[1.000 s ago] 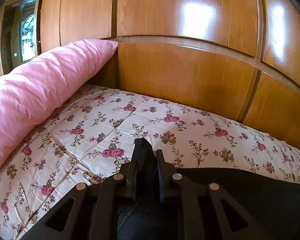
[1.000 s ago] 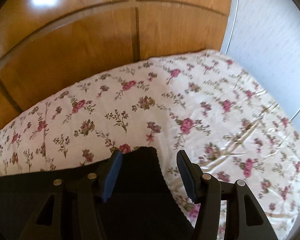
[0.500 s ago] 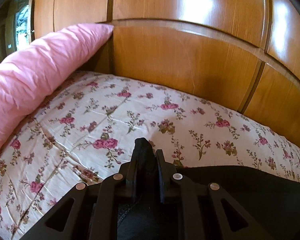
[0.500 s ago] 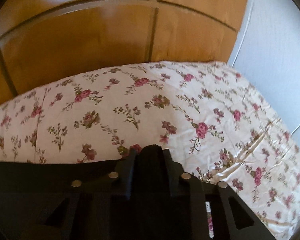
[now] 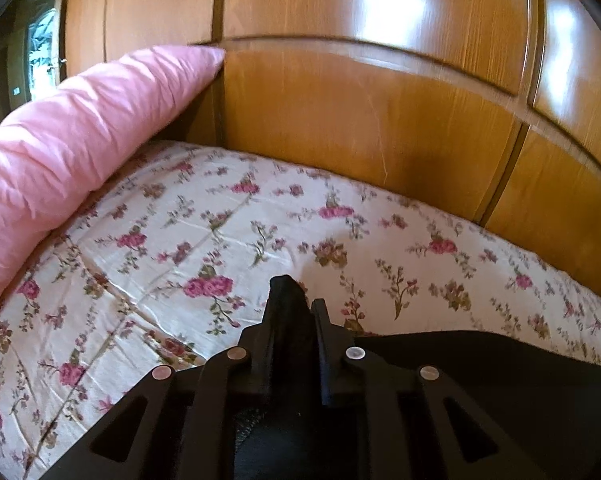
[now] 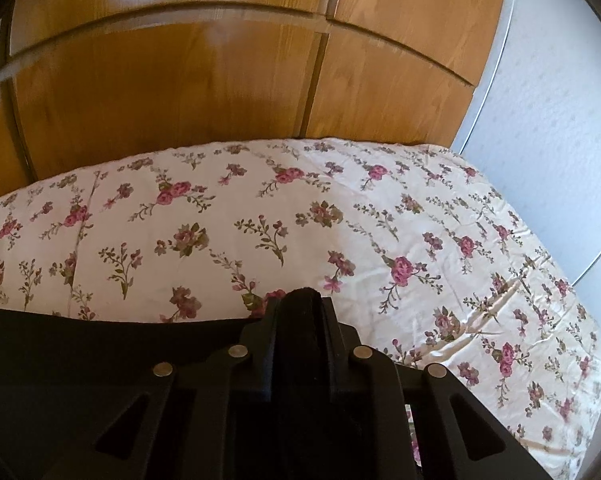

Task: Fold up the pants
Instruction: 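Grasp the folded pants edge with the right tool while the left tool holds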

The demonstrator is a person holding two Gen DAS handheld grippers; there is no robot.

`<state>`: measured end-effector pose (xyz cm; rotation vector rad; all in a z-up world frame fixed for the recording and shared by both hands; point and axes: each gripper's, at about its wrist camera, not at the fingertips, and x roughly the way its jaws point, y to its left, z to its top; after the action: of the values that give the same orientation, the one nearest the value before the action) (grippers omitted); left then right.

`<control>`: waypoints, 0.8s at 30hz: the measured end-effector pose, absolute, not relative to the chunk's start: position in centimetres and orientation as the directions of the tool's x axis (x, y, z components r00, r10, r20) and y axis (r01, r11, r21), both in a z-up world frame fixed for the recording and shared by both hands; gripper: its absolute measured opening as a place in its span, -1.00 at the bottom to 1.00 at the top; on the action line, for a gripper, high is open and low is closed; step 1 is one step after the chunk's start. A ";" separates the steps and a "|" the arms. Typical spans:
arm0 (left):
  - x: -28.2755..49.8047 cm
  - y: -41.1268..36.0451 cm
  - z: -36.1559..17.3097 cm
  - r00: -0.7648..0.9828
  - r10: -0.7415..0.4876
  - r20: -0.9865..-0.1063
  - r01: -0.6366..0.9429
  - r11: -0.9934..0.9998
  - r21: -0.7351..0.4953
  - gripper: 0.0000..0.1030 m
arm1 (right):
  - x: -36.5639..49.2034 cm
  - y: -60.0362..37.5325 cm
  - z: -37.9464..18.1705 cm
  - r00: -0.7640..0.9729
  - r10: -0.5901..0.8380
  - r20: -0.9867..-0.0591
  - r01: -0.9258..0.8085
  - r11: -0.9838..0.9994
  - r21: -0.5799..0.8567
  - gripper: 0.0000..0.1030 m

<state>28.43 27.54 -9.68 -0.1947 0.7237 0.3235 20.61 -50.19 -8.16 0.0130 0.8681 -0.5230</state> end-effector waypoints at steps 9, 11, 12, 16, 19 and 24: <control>25.5 27.8 -6.8 0.766 0.181 -0.617 -0.344 0.926 -0.156 -0.72 | 19.0 -49.6 -5.1 0.581 -0.438 -0.686 0.443 0.877 -0.184 -0.68; 24.6 28.1 -6.2 0.782 0.150 -0.605 -0.336 0.919 -0.207 -0.72 | 18.2 -49.6 -3.9 0.599 -0.428 -0.677 0.442 0.882 -0.166 -0.68; 24.1 28.2 -5.9 0.789 0.138 -0.598 -0.335 0.914 -0.230 -0.72 | 17.8 -49.5 -3.5 0.605 -0.423 -0.675 0.440 0.884 -0.160 -0.68; 21.8 28.7 -4.8 0.821 0.095 -0.564 -0.312 0.901 -0.302 -0.72 | 16.0 -48.6 -1.7 0.636 -0.414 -0.651 0.419 0.894 -0.160 -0.69; 20.1 28.9 -4.2 0.838 0.061 -0.542 -0.287 0.894 -0.344 -0.72 | 14.4 -48.0 -0.5 0.661 -0.403 -0.633 0.408 0.901 -0.148 -0.70; 17.5 29.3 -3.1 0.862 0.023 -0.507 -0.257 0.880 -0.398 -0.72 | 11.6 -46.9 1.1 0.698 -0.379 -0.608 0.388 0.913 -0.124 -0.70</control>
<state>17.47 29.32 -3.06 -0.4757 0.5149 0.1526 11.62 -46.93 1.10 0.0138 0.6744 -0.4276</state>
